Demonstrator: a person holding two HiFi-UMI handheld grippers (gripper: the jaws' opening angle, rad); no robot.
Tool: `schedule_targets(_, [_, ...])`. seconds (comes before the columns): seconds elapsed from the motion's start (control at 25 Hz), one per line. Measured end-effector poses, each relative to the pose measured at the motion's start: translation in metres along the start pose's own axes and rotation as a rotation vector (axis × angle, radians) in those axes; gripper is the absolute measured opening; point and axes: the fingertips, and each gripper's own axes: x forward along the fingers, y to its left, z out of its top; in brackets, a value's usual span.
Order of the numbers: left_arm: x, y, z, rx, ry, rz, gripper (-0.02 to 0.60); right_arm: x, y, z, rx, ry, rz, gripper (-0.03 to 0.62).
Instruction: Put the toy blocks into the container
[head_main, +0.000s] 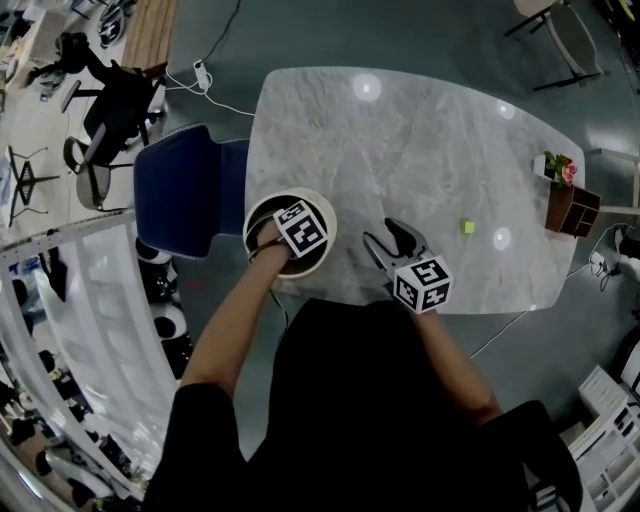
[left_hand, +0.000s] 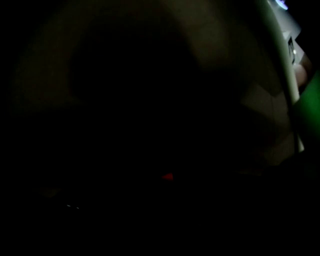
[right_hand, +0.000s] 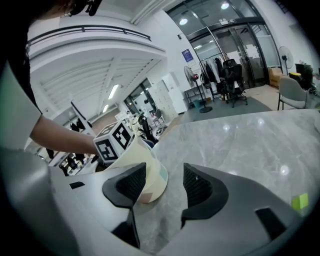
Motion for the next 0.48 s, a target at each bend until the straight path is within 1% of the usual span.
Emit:
schedule_targets(0.08, [-0.001, 0.001, 0.001, 0.0, -0.007, 0.004, 0.161, -0.001, 0.001, 0.003, -0.005, -0.019, 0.018, 0.219])
schedule_targets(0.28, [-0.002, -0.001, 0.005, 0.0, -0.028, -0.002, 0.179, -0.003, 0.002, 0.004, -0.009, -0.021, 0.04, 0.218])
schedule_targets(0.48, [-0.019, -0.001, 0.012, -0.008, -0.073, 0.003, 0.209, -0.004, 0.003, 0.009, -0.025, -0.027, 0.056, 0.218])
